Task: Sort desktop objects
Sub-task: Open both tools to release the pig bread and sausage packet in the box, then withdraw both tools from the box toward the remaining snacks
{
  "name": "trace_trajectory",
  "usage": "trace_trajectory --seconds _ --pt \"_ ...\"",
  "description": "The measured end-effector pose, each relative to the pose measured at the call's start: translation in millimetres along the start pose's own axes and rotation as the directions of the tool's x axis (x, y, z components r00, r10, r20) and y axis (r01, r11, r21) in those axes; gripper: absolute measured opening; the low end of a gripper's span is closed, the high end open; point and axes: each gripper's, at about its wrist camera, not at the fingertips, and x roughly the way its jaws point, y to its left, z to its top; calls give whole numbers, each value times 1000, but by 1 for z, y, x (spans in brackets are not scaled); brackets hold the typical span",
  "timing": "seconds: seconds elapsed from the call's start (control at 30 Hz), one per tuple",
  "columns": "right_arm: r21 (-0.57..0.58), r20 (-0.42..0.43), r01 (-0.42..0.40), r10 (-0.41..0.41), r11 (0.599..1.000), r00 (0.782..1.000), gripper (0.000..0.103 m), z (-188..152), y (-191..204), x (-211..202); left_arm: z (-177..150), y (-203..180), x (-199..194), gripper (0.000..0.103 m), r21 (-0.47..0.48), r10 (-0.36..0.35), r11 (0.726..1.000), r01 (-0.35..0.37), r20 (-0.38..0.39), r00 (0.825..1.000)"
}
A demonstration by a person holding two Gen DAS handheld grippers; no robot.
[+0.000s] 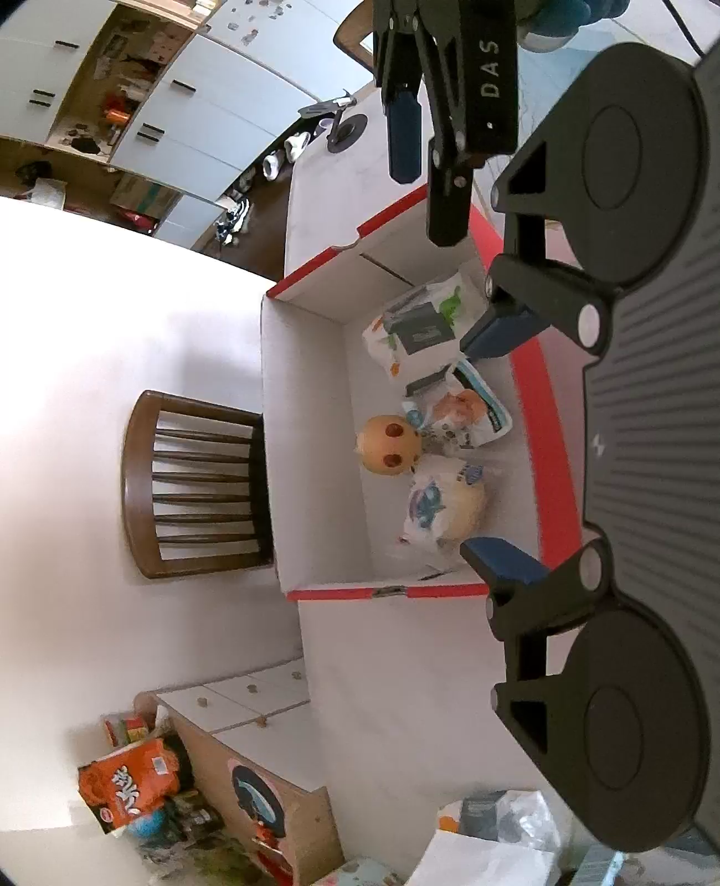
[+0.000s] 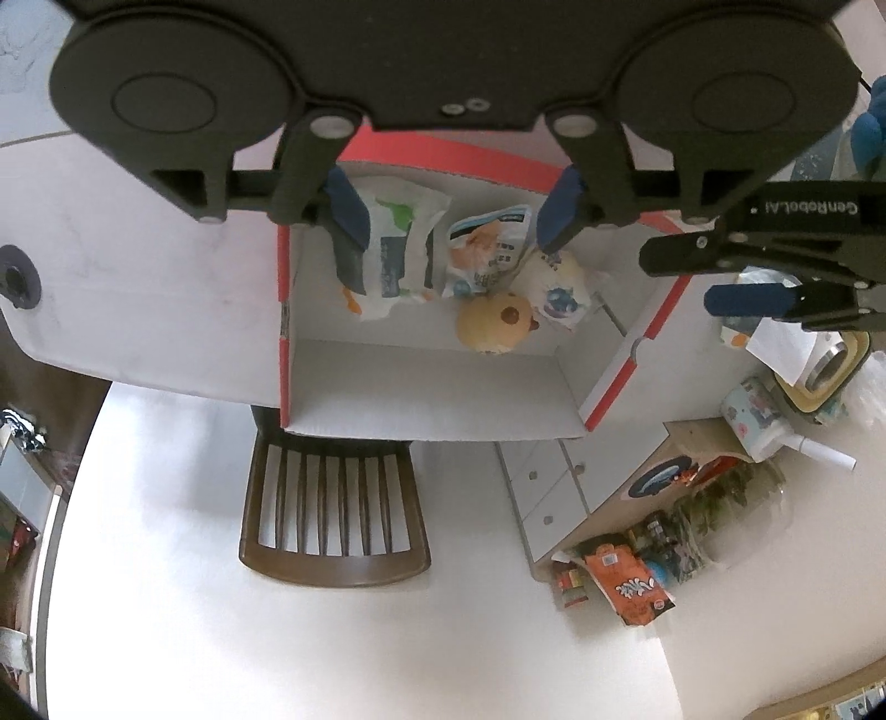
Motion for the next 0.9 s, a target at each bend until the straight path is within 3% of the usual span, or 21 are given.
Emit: trace_trajectory --seconds 0.47,0.57,0.9 --pt "38 64 42 -44 998 997 73 -23 13 -38 -31 3 -31 91 7 -22 1000 22 33 999" --pt "52 73 44 -48 998 996 73 -29 15 -45 -39 3 -38 103 3 -16 1000 16 46 999" --pt "46 130 23 -28 999 991 74 -62 33 -75 -66 5 -68 103 13 -42 999 41 76 996"
